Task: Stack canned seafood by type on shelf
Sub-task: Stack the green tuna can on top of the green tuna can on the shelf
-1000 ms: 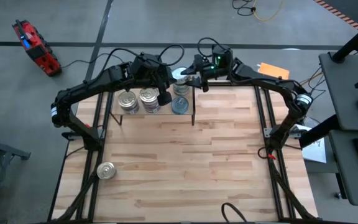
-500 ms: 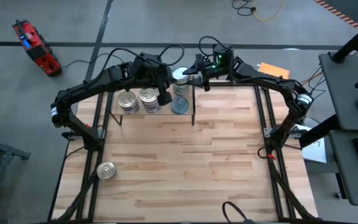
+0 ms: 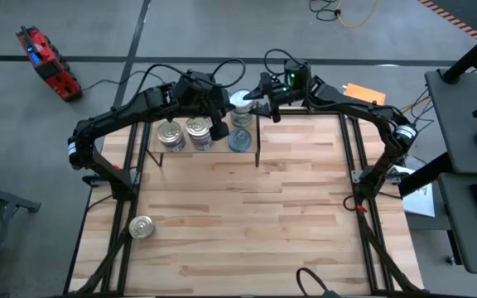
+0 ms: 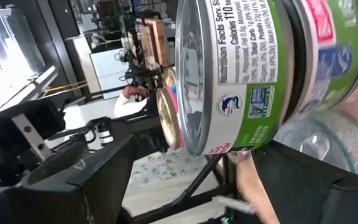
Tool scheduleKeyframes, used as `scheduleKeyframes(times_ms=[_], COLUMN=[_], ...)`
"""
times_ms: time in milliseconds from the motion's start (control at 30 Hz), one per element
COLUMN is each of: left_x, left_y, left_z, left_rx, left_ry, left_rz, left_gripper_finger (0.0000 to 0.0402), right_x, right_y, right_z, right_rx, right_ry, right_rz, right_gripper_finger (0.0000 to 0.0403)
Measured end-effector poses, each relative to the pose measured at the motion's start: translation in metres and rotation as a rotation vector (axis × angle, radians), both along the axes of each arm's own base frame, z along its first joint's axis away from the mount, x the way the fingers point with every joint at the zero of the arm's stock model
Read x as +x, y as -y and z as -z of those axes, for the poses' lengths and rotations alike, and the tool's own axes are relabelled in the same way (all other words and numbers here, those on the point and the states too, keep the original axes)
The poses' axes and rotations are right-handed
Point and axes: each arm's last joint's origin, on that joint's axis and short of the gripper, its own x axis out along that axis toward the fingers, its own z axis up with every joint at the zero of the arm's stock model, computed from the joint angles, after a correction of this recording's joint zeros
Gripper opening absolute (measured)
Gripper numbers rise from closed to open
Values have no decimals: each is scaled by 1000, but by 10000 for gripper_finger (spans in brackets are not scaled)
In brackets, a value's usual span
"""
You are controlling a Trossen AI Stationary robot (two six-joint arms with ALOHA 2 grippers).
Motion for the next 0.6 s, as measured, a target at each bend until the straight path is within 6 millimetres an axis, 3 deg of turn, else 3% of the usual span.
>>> scheduleKeyframes(times_ms=[267, 600], left_x=[0, 0], left_y=[0, 0], left_z=[0, 0], left_rx=[-7, -31], left_ry=[4, 16], left_rz=[-5, -20], left_gripper_finger=[0, 0], right_x=[1, 0], right_y=[-1, 0], right_z=[1, 1], right_rx=[39, 107], right_ry=[1, -8], right_rz=[-27, -27], right_gripper_finger=[319, 300])
